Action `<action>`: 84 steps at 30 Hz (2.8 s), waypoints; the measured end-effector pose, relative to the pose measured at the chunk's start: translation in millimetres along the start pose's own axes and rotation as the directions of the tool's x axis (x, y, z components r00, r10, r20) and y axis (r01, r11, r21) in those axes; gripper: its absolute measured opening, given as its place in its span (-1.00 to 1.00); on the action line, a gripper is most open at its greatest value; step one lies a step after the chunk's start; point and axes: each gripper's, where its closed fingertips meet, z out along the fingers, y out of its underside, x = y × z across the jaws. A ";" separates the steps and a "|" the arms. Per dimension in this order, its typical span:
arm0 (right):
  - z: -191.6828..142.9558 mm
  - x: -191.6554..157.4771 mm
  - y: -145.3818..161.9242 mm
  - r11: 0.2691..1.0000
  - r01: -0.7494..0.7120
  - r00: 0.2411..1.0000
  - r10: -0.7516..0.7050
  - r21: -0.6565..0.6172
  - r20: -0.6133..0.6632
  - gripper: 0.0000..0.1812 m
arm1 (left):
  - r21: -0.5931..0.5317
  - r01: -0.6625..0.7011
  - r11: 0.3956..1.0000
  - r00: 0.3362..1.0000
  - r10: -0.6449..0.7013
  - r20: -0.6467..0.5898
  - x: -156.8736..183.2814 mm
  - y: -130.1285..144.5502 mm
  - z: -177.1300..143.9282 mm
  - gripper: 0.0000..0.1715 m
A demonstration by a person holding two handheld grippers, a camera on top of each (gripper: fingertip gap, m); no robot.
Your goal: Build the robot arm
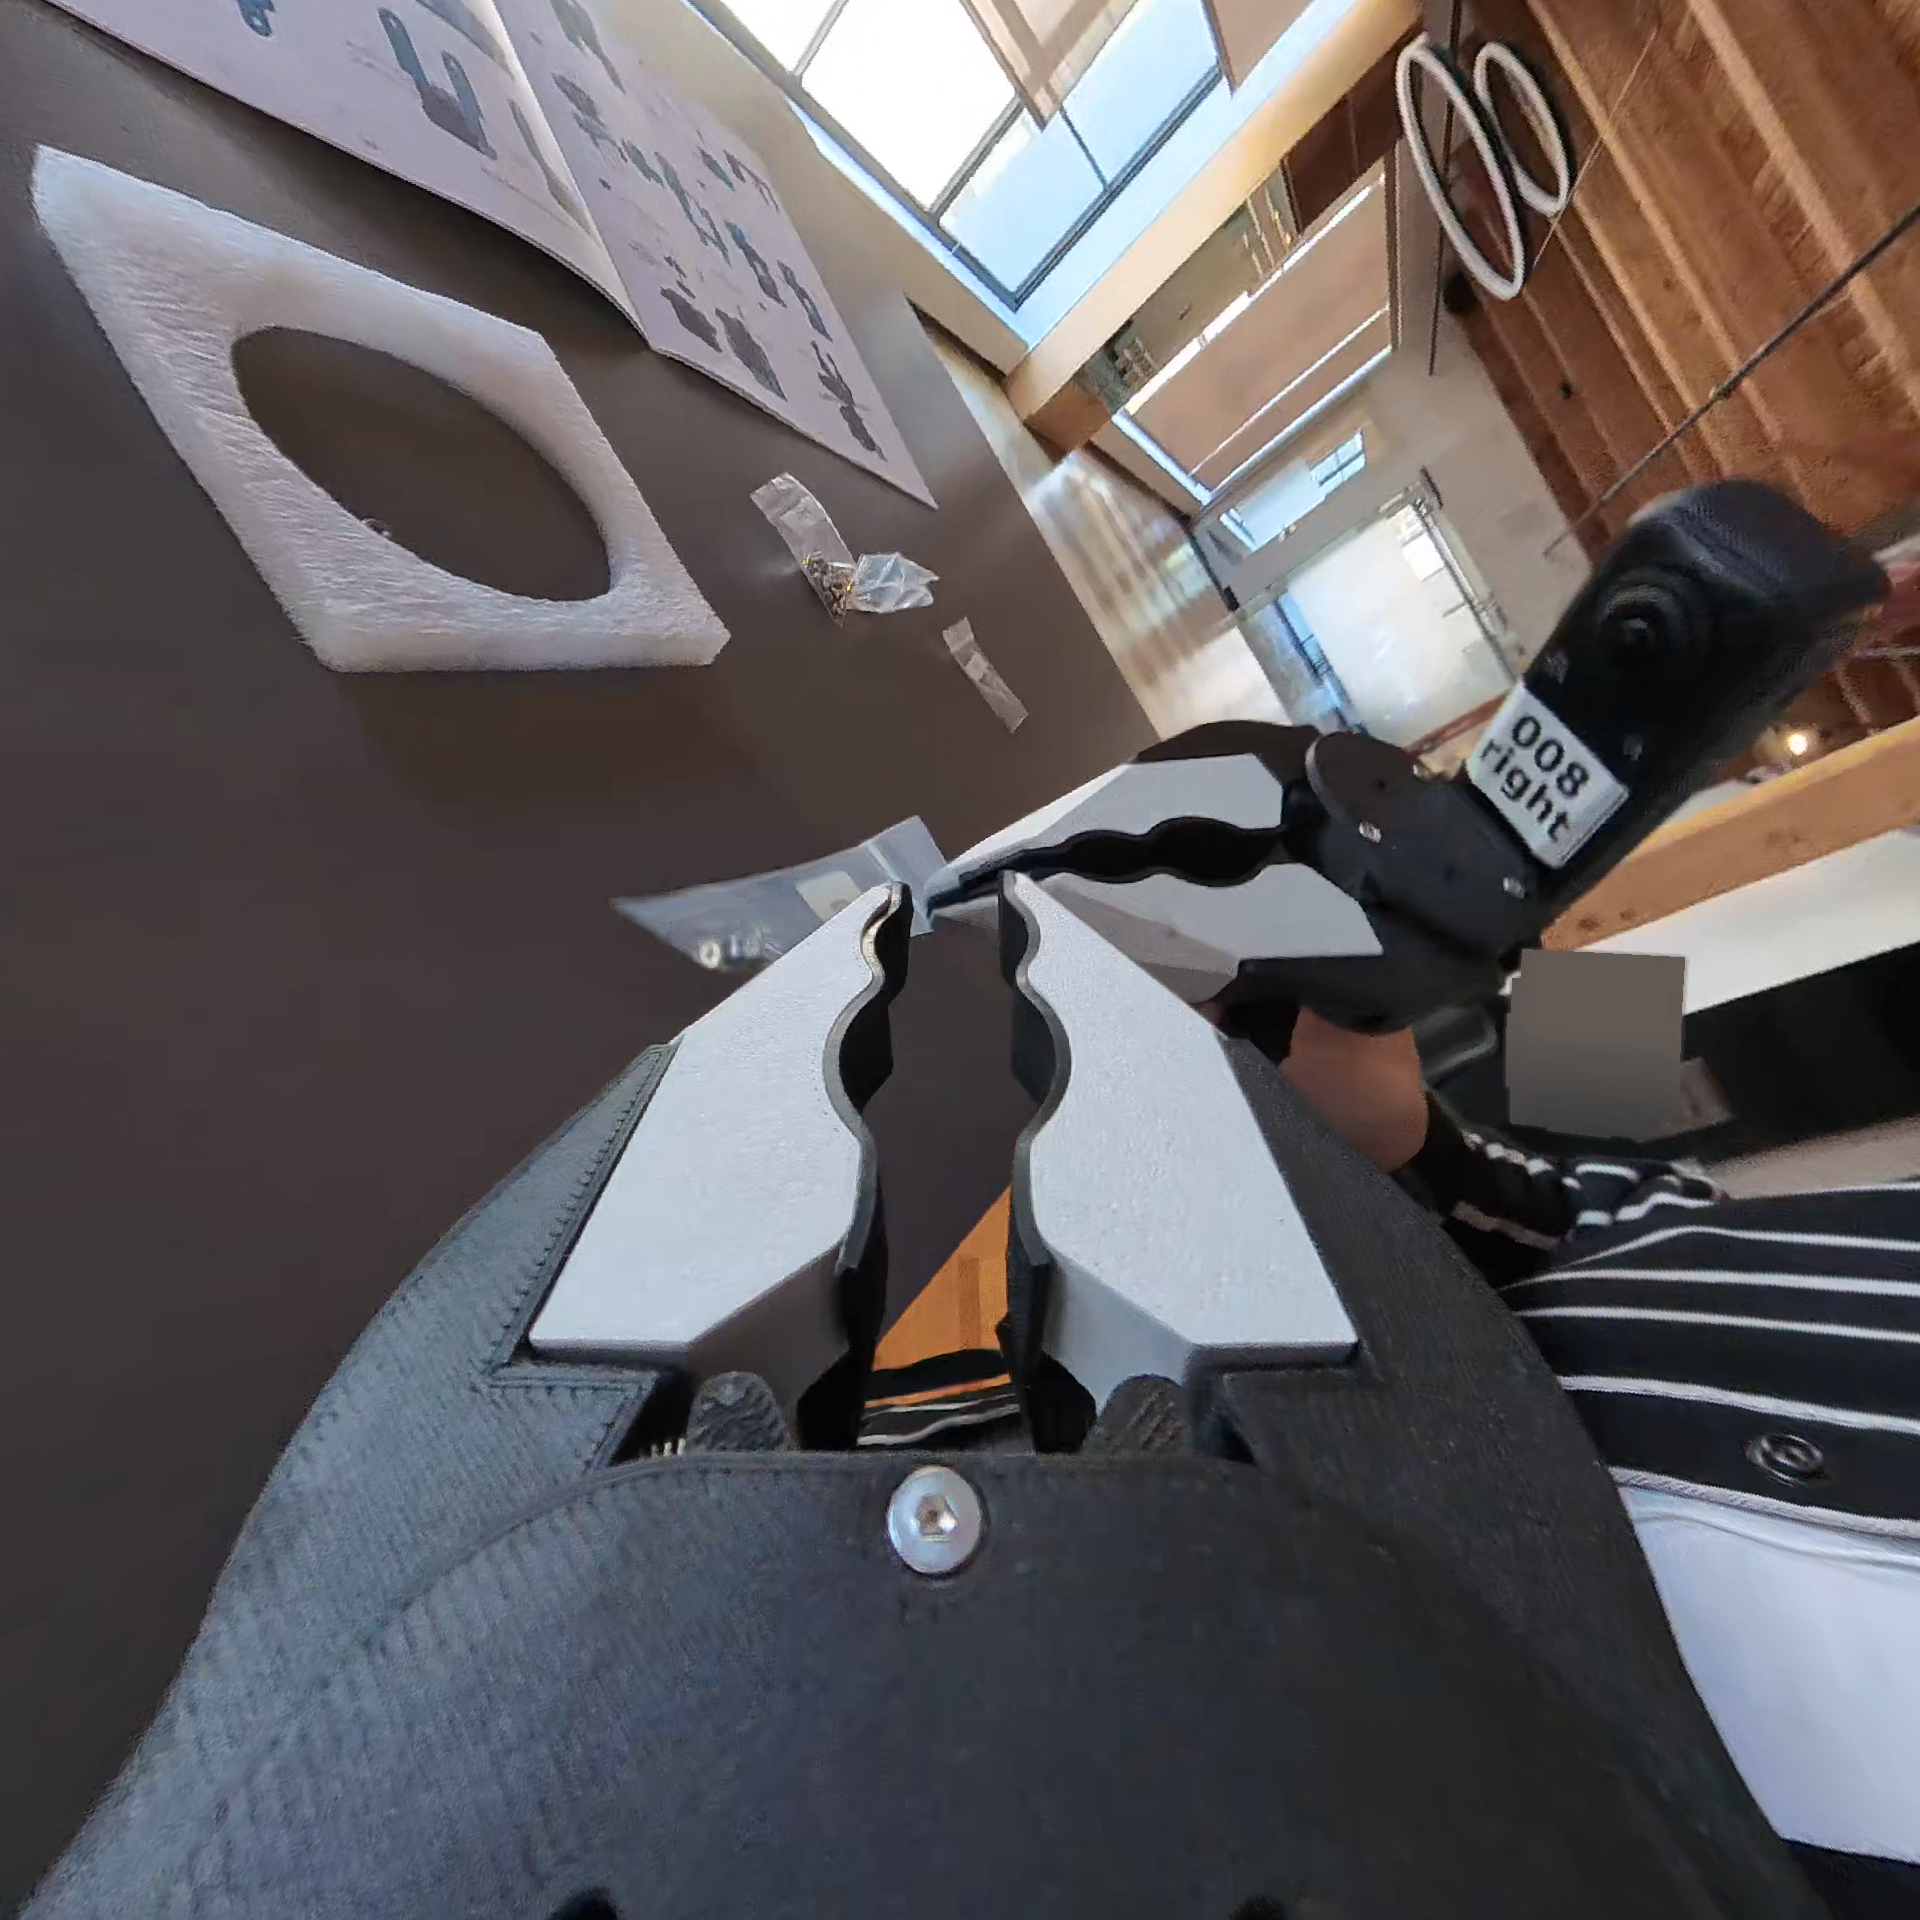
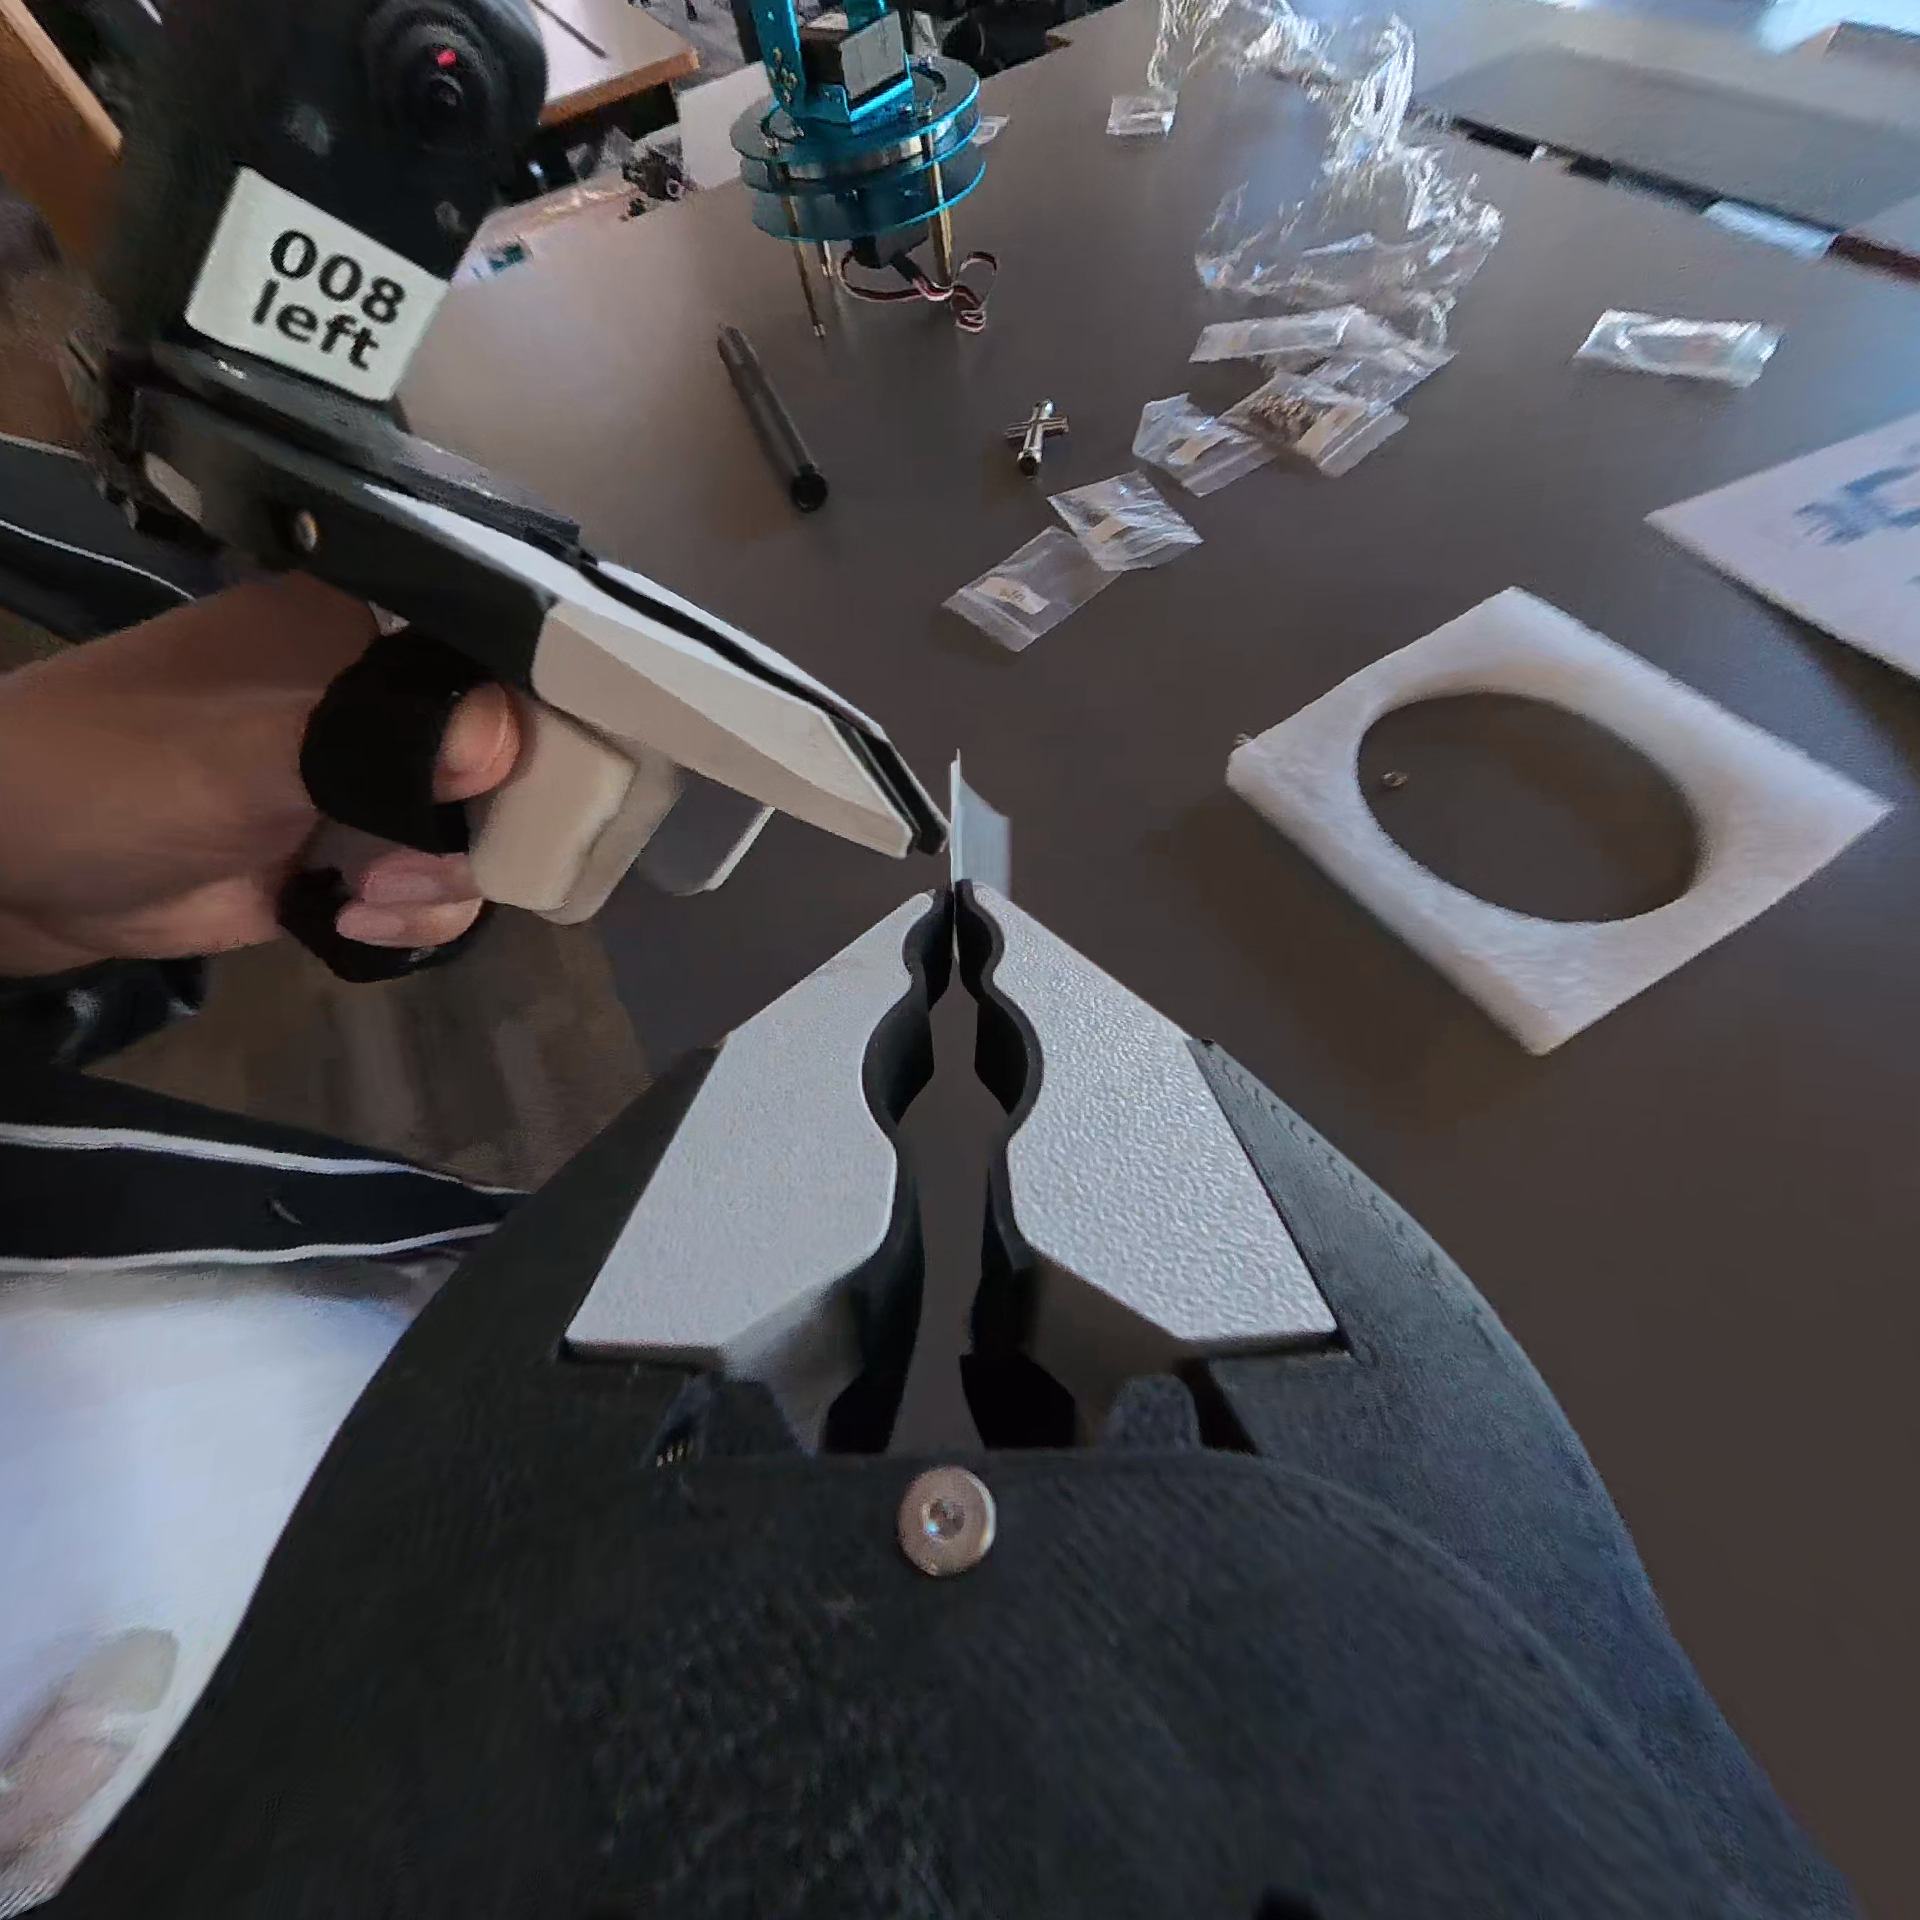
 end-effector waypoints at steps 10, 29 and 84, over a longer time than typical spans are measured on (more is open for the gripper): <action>-5.5 18.4 13.8 0.992 0.123 0.992 -0.123 -0.006 -0.012 -1.00 | 0.032 0.065 0.997 0.997 -0.066 0.048 -12.8 5.1 31.1 -0.88; -9.4 24.2 18.4 0.977 -0.199 0.934 0.212 -0.075 0.287 -0.81 | -0.058 0.080 0.995 0.997 -0.080 -0.010 -13.8 8.4 38.6 -1.00; -55.8 63.8 101.4 0.683 0.725 0.674 -0.675 -0.092 0.298 -0.71 | -0.506 -0.541 0.672 0.799 0.599 -0.058 -28.0 69.6 86.3 -0.46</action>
